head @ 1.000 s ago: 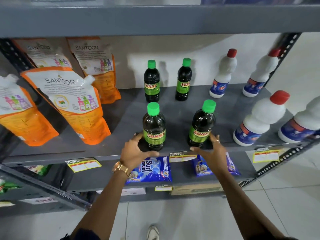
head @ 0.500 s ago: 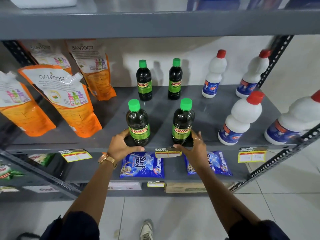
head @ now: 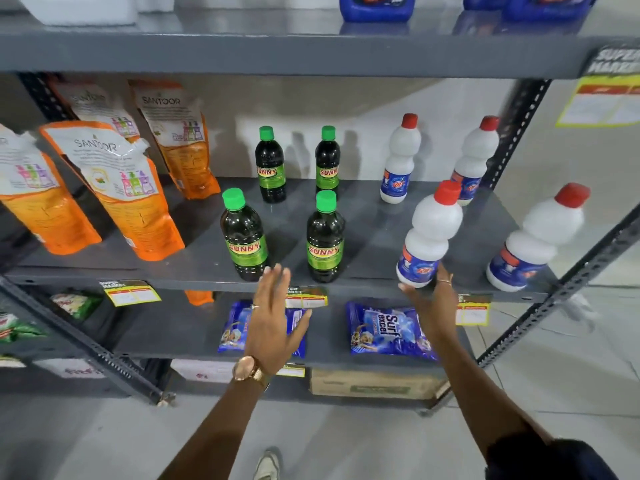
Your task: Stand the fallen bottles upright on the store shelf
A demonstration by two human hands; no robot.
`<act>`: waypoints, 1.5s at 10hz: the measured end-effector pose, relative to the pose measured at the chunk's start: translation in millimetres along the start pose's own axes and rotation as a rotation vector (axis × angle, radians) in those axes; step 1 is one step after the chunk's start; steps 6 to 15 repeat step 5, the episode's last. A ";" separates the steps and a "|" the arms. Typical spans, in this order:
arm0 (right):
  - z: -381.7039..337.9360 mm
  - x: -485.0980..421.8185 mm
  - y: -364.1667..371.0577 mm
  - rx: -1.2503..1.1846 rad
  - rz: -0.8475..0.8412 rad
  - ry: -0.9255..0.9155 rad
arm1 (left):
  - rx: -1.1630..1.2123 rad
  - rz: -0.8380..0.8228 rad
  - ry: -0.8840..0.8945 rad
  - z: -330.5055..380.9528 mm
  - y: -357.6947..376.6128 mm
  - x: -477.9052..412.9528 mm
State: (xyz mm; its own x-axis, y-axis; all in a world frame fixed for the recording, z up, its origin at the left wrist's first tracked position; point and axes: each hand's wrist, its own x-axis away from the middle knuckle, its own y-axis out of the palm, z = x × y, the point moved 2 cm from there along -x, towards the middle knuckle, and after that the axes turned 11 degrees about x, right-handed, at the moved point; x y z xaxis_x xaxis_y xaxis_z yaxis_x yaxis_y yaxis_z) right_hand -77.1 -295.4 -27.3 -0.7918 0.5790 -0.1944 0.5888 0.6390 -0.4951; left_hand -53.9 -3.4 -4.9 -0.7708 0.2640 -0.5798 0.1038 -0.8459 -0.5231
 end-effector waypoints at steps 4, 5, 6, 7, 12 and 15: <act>7.9 2.6 9.9 0.077 -0.038 -0.013 | -0.054 -0.034 0.424 71.3 15.5 -92.4; 8.8 3.0 2.1 -0.023 -0.026 -0.001 | -0.132 -0.070 0.536 101.1 10.0 -119.4; 8.8 3.0 2.1 -0.023 -0.026 -0.001 | -0.132 -0.070 0.536 101.1 10.0 -119.4; 8.8 3.0 2.1 -0.023 -0.026 -0.001 | -0.132 -0.070 0.536 101.1 10.0 -119.4; 8.8 3.0 2.1 -0.023 -0.026 -0.001 | -0.132 -0.070 0.536 101.1 10.0 -119.4; 8.8 3.0 2.1 -0.023 -0.026 -0.001 | -0.132 -0.070 0.536 101.1 10.0 -119.4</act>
